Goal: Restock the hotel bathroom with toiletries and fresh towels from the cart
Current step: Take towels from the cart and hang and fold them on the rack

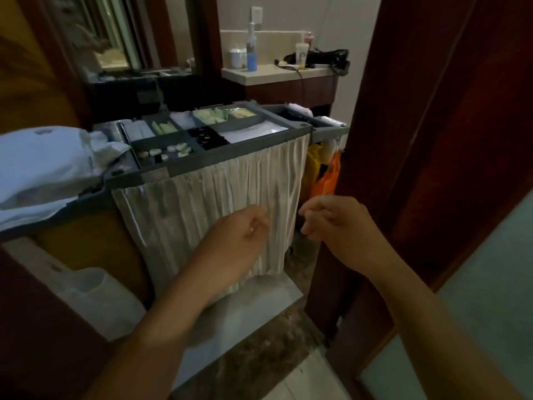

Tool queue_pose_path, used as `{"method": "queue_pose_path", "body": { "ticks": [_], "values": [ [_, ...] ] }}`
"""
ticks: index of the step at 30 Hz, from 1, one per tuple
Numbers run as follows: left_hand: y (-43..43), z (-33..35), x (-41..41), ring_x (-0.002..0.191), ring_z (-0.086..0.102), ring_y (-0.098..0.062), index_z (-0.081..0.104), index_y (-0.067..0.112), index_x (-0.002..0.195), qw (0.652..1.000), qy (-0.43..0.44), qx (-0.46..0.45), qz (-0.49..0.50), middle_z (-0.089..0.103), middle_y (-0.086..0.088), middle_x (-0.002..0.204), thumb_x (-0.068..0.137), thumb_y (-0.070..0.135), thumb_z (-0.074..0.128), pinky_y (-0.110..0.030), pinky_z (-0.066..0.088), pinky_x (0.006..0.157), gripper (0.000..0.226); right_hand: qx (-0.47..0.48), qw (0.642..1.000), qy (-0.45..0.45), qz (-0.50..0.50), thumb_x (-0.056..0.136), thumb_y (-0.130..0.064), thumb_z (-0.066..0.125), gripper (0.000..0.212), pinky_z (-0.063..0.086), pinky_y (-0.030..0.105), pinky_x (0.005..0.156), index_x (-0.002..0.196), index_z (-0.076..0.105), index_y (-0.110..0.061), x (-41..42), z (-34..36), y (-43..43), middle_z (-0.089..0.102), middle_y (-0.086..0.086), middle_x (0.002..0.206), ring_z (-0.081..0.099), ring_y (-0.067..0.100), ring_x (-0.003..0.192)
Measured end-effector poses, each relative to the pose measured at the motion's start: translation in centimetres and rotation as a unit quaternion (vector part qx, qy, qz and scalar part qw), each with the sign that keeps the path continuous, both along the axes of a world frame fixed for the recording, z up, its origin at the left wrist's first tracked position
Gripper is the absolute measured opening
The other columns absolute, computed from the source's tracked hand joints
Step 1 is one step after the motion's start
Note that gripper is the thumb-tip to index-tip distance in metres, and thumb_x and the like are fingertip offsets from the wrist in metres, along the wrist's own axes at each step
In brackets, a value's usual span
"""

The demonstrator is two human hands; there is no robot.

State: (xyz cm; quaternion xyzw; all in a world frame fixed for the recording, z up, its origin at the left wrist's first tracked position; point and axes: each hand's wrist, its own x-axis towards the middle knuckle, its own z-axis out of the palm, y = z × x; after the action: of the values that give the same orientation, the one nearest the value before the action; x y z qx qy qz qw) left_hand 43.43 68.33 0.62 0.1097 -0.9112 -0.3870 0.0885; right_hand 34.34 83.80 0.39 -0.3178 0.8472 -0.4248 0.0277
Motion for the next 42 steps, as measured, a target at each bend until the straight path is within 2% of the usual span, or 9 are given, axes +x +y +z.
{"method": "queue_pose_path", "body": {
  "ticks": [4,7,11,19,31,34,36,39,42],
  "values": [
    [-1.0,0.6,-2.7,0.088,0.059,-0.017,0.058,0.022,0.106,0.999,-0.008,-0.012,0.045,0.062,-0.001,0.095,0.098,0.029,0.036,-0.032,0.047,0.080,0.024,-0.055,0.998,-0.023,0.037,0.093,-0.019,0.051,0.015,0.057,0.035,0.075,0.088,0.064,-0.025,-4.4,0.0,-1.7,0.067,-0.006,0.074,0.065,0.005,0.071],
    [-1.9,0.9,-4.8,0.090,0.060,-0.016,0.058,0.025,0.106,0.998,0.000,-0.020,0.058,0.064,-0.002,0.097,0.097,0.031,0.037,-0.035,0.048,0.082,0.024,-0.070,0.994,-0.056,0.063,0.093,-0.018,0.051,0.017,0.053,0.020,0.069,0.086,0.063,-0.029,-6.9,-0.5,-3.4,0.067,-0.005,0.072,0.065,0.001,0.070],
    [-3.2,-0.2,-8.1,0.095,0.057,-0.005,0.056,0.027,0.110,0.998,0.003,-0.046,0.051,0.059,0.013,0.100,0.096,0.034,0.039,-0.032,0.049,0.085,0.023,-0.067,0.992,-0.080,0.076,0.093,-0.016,0.051,0.016,0.048,0.010,0.063,0.091,0.065,-0.023,-10.4,-1.6,-5.7,0.068,-0.005,0.074,0.064,0.000,0.069],
    [-11.3,-2.1,-15.9,0.094,0.058,-0.009,0.057,0.025,0.106,0.997,0.009,-0.044,0.055,0.061,0.011,0.100,0.092,0.043,0.039,-0.040,0.049,0.086,0.029,-0.041,0.987,-0.116,0.102,0.094,-0.012,0.051,0.018,0.044,0.006,0.057,0.088,0.067,-0.019,-17.6,-1.9,-12.8,0.068,-0.001,0.072,0.064,0.002,0.064],
    [-25.3,-1.6,-26.7,0.080,0.059,-0.005,0.060,0.027,0.099,0.995,0.019,-0.007,0.100,0.062,0.012,0.087,0.092,0.035,0.048,-0.032,0.051,0.075,0.016,-0.030,0.984,-0.131,0.118,0.093,-0.015,0.052,0.016,0.046,0.007,0.058,0.092,0.067,-0.018,-29.2,-1.5,-26.3,0.070,0.000,0.079,0.066,0.004,0.068],
    [-28.5,-2.5,-28.3,0.081,0.061,-0.008,0.061,0.024,0.098,0.992,-0.005,0.022,0.123,0.063,0.010,0.087,0.093,0.031,0.048,-0.028,0.048,0.074,0.016,-0.052,0.976,-0.152,0.148,0.093,-0.006,0.051,0.017,0.046,0.008,0.056,0.091,0.067,-0.011,-31.6,-1.5,-29.8,0.070,0.007,0.078,0.065,0.005,0.064],
    [-30.7,-3.1,-29.1,0.086,0.063,-0.013,0.062,0.019,0.100,0.987,-0.027,0.054,0.146,0.067,0.003,0.092,0.094,0.028,0.047,-0.032,0.050,0.080,0.019,-0.053,0.970,-0.165,0.172,0.092,-0.004,0.051,0.017,0.048,0.009,0.058,0.092,0.066,-0.009,-33.3,-1.6,-32.3,0.069,0.010,0.079,0.064,0.006,0.063],
    [-33.8,-3.7,-29.9,0.089,0.064,-0.010,0.061,0.020,0.103,0.977,-0.041,0.077,0.193,0.066,0.003,0.096,0.095,0.031,0.045,-0.033,0.050,0.084,0.021,-0.041,0.958,-0.186,0.215,0.094,-0.007,0.050,0.018,0.050,0.011,0.058,0.092,0.067,-0.013,-36.0,-2.3,-36.5,0.069,0.006,0.078,0.064,0.004,0.061],
    [-36.5,-3.5,-30.4,0.090,0.061,-0.011,0.059,0.027,0.095,0.963,-0.031,0.074,0.257,0.063,0.008,0.091,0.096,0.032,0.043,-0.028,0.047,0.080,0.016,-0.015,0.939,-0.190,0.287,0.095,-0.012,0.050,0.019,0.050,0.015,0.060,0.088,0.066,-0.020,-38.0,-2.6,-41.0,0.069,0.000,0.077,0.065,0.004,0.064]
  ]
}}
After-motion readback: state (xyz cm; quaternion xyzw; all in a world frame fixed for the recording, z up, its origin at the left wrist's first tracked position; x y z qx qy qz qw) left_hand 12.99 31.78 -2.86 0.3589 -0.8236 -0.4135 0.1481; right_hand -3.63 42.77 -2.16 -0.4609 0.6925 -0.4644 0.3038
